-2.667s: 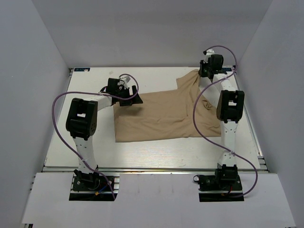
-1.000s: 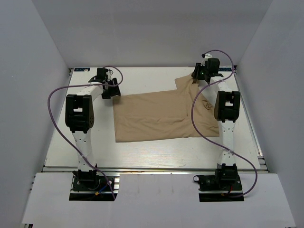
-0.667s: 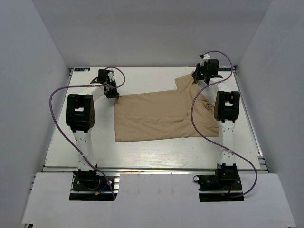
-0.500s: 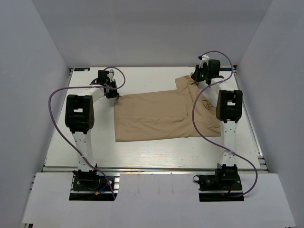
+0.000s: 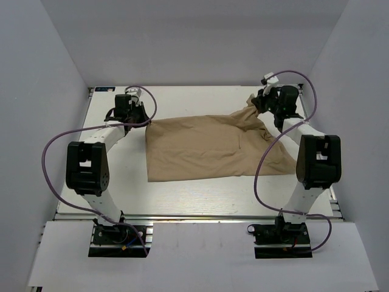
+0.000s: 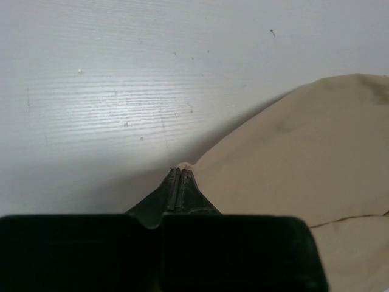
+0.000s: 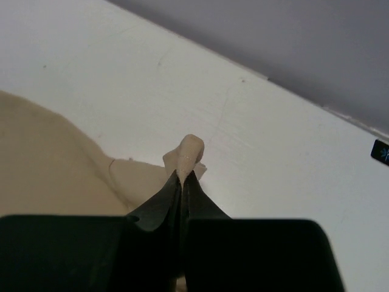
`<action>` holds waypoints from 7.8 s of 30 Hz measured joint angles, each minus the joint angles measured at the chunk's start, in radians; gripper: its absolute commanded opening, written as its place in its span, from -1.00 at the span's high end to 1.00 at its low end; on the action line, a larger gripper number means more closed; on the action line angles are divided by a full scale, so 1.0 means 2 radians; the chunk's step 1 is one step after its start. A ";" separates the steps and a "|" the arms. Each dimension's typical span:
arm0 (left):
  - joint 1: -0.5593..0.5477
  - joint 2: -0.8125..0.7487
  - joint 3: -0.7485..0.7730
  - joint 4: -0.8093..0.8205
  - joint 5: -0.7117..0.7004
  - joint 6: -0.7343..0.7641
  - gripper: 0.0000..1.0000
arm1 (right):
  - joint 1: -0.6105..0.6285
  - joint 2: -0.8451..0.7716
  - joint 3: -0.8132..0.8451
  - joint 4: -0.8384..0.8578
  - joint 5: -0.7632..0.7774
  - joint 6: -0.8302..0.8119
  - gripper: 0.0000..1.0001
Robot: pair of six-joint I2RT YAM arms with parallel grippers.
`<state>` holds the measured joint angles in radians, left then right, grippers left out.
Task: Fold and stack the t-shirts
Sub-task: Grap the side of the flattened tshirt furthest away from the robot with both arms, then fold the other side of the tshirt into a rectangle, then rotate the tshirt 90 degrees, then grab the bottom of the folded rectangular tshirt with both arms
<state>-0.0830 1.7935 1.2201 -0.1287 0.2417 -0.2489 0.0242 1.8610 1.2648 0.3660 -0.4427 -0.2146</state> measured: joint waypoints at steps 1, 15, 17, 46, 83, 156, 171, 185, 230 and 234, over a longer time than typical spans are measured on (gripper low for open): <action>0.000 -0.014 -0.015 0.002 0.001 -0.002 1.00 | 0.000 -0.017 -0.028 0.009 0.000 -0.001 1.00; -0.002 -0.117 -0.144 0.004 -0.039 -0.026 1.00 | -0.002 -0.269 -0.294 0.029 0.105 -0.002 1.00; -0.002 -0.119 -0.152 0.005 -0.042 -0.030 1.00 | -0.002 -0.284 -0.310 0.027 0.129 -0.001 1.00; -0.001 -0.234 -0.143 -0.125 -0.113 -0.115 -0.99 | -0.006 -0.486 -0.384 -0.186 0.250 0.263 -0.81; -0.237 -0.122 -0.213 -0.186 0.160 -0.068 -0.99 | 0.045 0.243 0.327 -0.426 0.083 0.261 -0.81; -0.189 0.060 0.084 -0.187 -0.118 -0.032 -0.99 | 0.116 0.379 0.537 -0.402 0.300 0.231 -0.81; -0.180 -0.004 0.026 -0.216 -0.114 -0.066 -0.99 | 0.135 0.180 0.309 -0.354 0.209 0.054 -0.81; -0.197 -0.151 -0.177 -0.145 0.002 -0.050 -0.99 | 0.209 -0.212 -0.131 -0.376 0.072 0.155 -0.81; -0.318 -0.143 -0.206 -0.207 0.038 -0.077 1.00 | 0.359 -0.253 -0.324 -0.343 0.013 0.379 1.00; -0.323 -0.140 -0.161 -0.255 0.041 -0.068 1.00 | 0.361 -0.263 -0.322 -0.344 0.001 0.376 1.00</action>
<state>-0.7288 1.5127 0.8982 -0.6384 0.3237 -0.3847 0.7471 1.3346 0.6216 -0.3229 -0.4408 0.5373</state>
